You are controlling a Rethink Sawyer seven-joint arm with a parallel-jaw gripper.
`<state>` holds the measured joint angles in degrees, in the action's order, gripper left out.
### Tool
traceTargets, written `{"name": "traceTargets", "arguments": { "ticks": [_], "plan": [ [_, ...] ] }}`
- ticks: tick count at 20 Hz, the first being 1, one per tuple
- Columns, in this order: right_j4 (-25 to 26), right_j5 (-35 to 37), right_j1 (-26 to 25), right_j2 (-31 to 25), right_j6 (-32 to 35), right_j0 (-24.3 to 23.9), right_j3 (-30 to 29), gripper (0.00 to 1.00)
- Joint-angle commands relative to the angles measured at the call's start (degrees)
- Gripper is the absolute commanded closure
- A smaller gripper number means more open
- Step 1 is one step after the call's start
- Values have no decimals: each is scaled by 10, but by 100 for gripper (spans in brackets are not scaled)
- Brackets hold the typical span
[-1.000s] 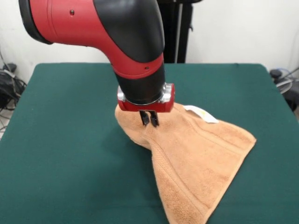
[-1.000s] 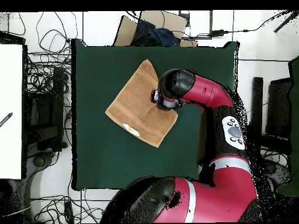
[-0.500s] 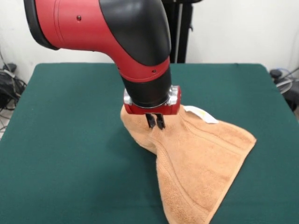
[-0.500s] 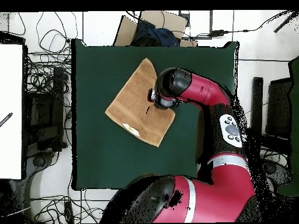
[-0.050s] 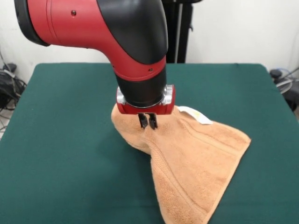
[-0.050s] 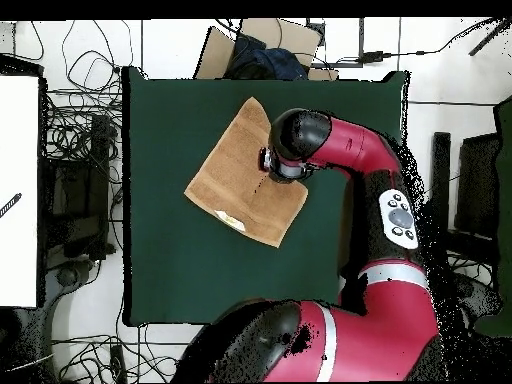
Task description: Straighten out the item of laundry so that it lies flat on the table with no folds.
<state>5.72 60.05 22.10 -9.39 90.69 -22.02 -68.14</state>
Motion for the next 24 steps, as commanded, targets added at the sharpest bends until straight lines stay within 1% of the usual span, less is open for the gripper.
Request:
{"name": "traceTargets", "arguments": {
  "ticks": [1,4,9,11,15,17,24],
  "plan": [
    [31,48,-34,-67,-121,-18,31,100],
    [38,55,-41,-72,-125,-20,45,100],
    [52,66,-36,-70,-133,-25,55,100],
    [59,64,-27,-67,-140,-37,43,100],
    [72,21,13,-62,-149,-69,-21,100],
    [76,11,29,-64,-152,-84,-44,100],
    [92,20,31,-82,-158,-108,-46,100]
  ]
}}
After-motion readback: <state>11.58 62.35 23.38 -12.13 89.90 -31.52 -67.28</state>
